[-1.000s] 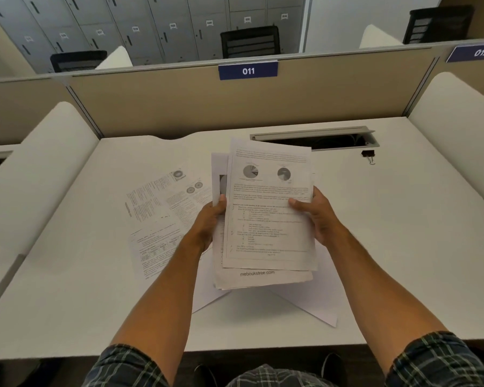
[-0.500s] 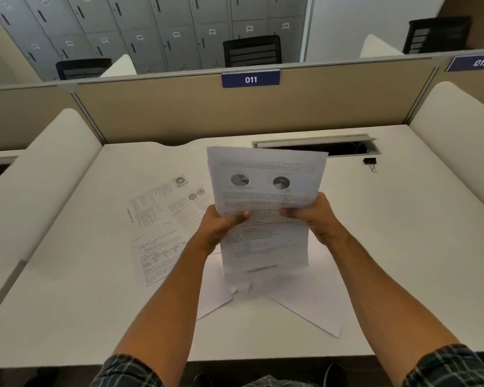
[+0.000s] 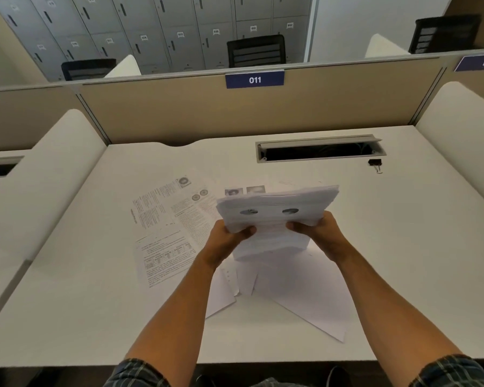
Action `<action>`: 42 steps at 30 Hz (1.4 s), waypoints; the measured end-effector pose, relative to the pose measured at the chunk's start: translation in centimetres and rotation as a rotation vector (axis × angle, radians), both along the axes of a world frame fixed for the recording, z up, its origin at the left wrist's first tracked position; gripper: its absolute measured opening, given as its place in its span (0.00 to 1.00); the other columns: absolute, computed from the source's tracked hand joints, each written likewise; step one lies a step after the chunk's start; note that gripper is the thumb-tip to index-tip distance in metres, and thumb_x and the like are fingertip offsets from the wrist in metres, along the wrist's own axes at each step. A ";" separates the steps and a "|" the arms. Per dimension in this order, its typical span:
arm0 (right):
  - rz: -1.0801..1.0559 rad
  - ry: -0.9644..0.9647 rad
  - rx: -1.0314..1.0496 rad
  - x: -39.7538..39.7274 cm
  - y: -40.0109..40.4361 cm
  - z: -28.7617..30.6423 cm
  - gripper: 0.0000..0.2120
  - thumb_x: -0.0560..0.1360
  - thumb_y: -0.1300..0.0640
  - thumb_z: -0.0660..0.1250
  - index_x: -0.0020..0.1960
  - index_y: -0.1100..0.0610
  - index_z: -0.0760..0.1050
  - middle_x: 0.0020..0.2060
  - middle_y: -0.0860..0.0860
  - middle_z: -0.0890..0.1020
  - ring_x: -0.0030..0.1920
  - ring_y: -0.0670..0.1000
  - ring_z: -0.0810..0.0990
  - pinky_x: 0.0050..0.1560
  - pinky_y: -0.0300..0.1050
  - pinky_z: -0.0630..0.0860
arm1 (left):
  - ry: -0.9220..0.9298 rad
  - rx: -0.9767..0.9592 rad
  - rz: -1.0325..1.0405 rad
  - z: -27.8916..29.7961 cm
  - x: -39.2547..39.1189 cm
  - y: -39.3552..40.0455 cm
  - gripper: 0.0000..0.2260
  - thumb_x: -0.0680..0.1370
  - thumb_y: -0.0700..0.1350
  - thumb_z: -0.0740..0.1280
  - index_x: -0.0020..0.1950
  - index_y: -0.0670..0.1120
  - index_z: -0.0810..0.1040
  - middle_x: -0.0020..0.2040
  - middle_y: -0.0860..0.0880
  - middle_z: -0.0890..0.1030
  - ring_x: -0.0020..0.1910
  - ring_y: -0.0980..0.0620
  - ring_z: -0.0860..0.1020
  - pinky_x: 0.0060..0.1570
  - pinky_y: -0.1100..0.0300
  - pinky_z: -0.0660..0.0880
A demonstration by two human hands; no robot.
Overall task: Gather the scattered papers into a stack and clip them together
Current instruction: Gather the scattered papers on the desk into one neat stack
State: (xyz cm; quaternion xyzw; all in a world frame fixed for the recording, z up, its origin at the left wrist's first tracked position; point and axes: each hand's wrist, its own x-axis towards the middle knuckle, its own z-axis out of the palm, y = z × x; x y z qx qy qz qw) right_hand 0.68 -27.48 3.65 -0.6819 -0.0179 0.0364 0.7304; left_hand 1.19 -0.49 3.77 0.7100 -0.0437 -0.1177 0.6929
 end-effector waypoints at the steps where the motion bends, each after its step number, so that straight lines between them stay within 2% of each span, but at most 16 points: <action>1: -0.024 -0.001 -0.013 0.1 0.0 0.2 0.19 0.64 0.51 0.85 0.54 0.48 0.89 0.54 0.53 0.89 0.56 0.54 0.87 0.55 0.49 0.85 | 0.011 0.018 0.015 0.2 0.1 -0.1 0.17 0.74 0.44 0.79 0.61 0.55 0.83 0.58 0.51 0.87 0.58 0.51 0.84 0.56 0.53 0.83; 5: -0.052 -0.016 -0.016 0.6 -0.3 0.6 0.18 0.62 0.50 0.85 0.50 0.50 0.89 0.50 0.52 0.90 0.50 0.53 0.89 0.46 0.45 0.85 | 0.045 0.072 0.043 0.5 0.6 -0.4 0.16 0.70 0.53 0.80 0.56 0.55 0.85 0.53 0.54 0.88 0.51 0.53 0.87 0.44 0.60 0.84; 8: -0.025 0.053 -0.048 0.3 -0.6 -0.5 0.18 0.62 0.49 0.85 0.50 0.51 0.89 0.50 0.52 0.90 0.50 0.55 0.90 0.44 0.45 0.86 | 0.069 0.093 -0.025 -0.4 0.3 -0.6 0.14 0.74 0.48 0.79 0.58 0.51 0.85 0.54 0.53 0.88 0.52 0.52 0.87 0.46 0.59 0.84; 10: -0.075 0.086 -0.055 0.0 -0.9 -1.4 0.18 0.62 0.48 0.85 0.50 0.51 0.89 0.49 0.52 0.90 0.48 0.56 0.90 0.43 0.45 0.86 | 0.101 0.126 -0.056 -1.2 0.0 -0.6 0.12 0.76 0.50 0.78 0.58 0.51 0.85 0.53 0.53 0.89 0.52 0.52 0.87 0.47 0.59 0.84; 11: -0.121 0.096 -0.040 -0.1 -1.1 -1.8 0.18 0.62 0.47 0.85 0.49 0.51 0.89 0.49 0.53 0.90 0.47 0.56 0.90 0.42 0.46 0.86 | 0.121 0.144 -0.049 -1.3 0.0 -0.6 0.13 0.76 0.55 0.76 0.57 0.50 0.86 0.52 0.53 0.89 0.50 0.53 0.88 0.47 0.58 0.84; 13: -0.217 0.116 -0.008 -0.2 -1.6 -2.2 0.17 0.63 0.50 0.86 0.49 0.53 0.89 0.48 0.53 0.90 0.46 0.56 0.90 0.42 0.46 0.86 | 0.155 0.226 0.056 -1.7 0.2 -0.3 0.24 0.75 0.64 0.72 0.54 0.44 0.86 0.48 0.50 0.89 0.46 0.51 0.88 0.47 0.54 0.81; 15: -0.279 0.151 -0.002 -0.2 -2.3 -2.8 0.16 0.66 0.54 0.85 0.52 0.56 0.88 0.47 0.54 0.90 0.46 0.57 0.90 0.42 0.47 0.86 | 0.153 0.456 0.243 -2.7 0.9 0.4 0.28 0.77 0.66 0.69 0.54 0.40 0.83 0.49 0.45 0.87 0.50 0.44 0.85 0.49 0.52 0.78; 16: -0.298 0.167 -0.006 -0.2 -2.6 -3.1 0.16 0.67 0.56 0.85 0.53 0.57 0.87 0.47 0.54 0.90 0.46 0.58 0.90 0.42 0.48 0.86 | 0.168 0.646 0.329 -3.4 1.2 1.0 0.28 0.77 0.66 0.69 0.58 0.41 0.81 0.54 0.44 0.85 0.56 0.41 0.83 0.53 0.50 0.77; 18: -0.324 0.186 -0.005 -0.3 -3.0 -3.6 0.17 0.68 0.57 0.84 0.55 0.57 0.86 0.47 0.53 0.90 0.46 0.58 0.90 0.43 0.50 0.87 | 0.317 0.991 0.412 -4.4 1.3 2.1 0.35 0.76 0.68 0.68 0.69 0.41 0.72 0.67 0.39 0.74 0.68 0.37 0.74 0.63 0.43 0.73; 20: -0.333 0.185 0.007 -0.5 -3.1 -3.7 0.17 0.68 0.57 0.84 0.55 0.56 0.86 0.48 0.53 0.90 0.46 0.57 0.90 0.42 0.49 0.87 | 0.410 1.122 0.449 -5.0 1.0 2.7 0.42 0.75 0.70 0.68 0.73 0.40 0.64 0.72 0.37 0.66 0.72 0.35 0.67 0.68 0.38 0.69; 25: -0.331 0.177 0.031 -0.5 -3.0 -4.0 0.18 0.68 0.57 0.84 0.56 0.57 0.86 0.49 0.54 0.90 0.47 0.58 0.90 0.42 0.50 0.87 | 0.420 1.178 0.551 -5.6 1.2 2.9 0.49 0.71 0.76 0.66 0.73 0.37 0.64 0.71 0.38 0.67 0.70 0.38 0.68 0.65 0.38 0.71; 29: -0.331 0.153 0.030 -0.5 -3.0 -3.6 0.20 0.67 0.56 0.85 0.57 0.56 0.86 0.50 0.53 0.90 0.47 0.57 0.90 0.43 0.51 0.87 | 0.455 1.167 0.593 -5.3 1.5 3.0 0.52 0.65 0.74 0.74 0.72 0.36 0.64 0.70 0.38 0.69 0.70 0.39 0.70 0.65 0.39 0.72; 33: -0.334 0.132 0.052 -0.6 -3.5 -3.6 0.18 0.68 0.57 0.84 0.56 0.56 0.86 0.51 0.54 0.90 0.48 0.59 0.90 0.43 0.51 0.87 | 0.502 1.189 0.576 -4.8 2.1 2.8 0.50 0.64 0.70 0.78 0.71 0.38 0.66 0.69 0.38 0.70 0.69 0.39 0.71 0.64 0.40 0.73; 37: -0.355 0.143 0.058 -0.7 -3.8 -3.9 0.15 0.68 0.56 0.83 0.54 0.52 0.87 0.50 0.53 0.90 0.46 0.59 0.90 0.41 0.51 0.87 | 0.591 1.059 0.629 -4.6 3.1 3.5 0.47 0.64 0.62 0.83 0.71 0.40 0.66 0.69 0.37 0.74 0.69 0.37 0.73 0.67 0.39 0.71; 40: -0.361 0.149 0.058 -0.8 -3.8 -4.2 0.16 0.68 0.55 0.83 0.54 0.52 0.86 0.50 0.52 0.90 0.46 0.59 0.90 0.41 0.52 0.87 | 0.588 0.985 0.625 -4.7 3.2 3.6 0.43 0.66 0.58 0.84 0.71 0.41 0.66 0.69 0.38 0.75 0.69 0.37 0.74 0.68 0.38 0.71; 42: -0.367 0.150 0.061 -0.8 -3.8 -4.3 0.17 0.68 0.55 0.84 0.55 0.53 0.86 0.51 0.53 0.90 0.46 0.59 0.90 0.40 0.51 0.87 | 0.559 1.016 0.585 -4.6 3.0 3.5 0.43 0.68 0.58 0.82 0.72 0.41 0.66 0.71 0.39 0.73 0.71 0.37 0.72 0.68 0.38 0.71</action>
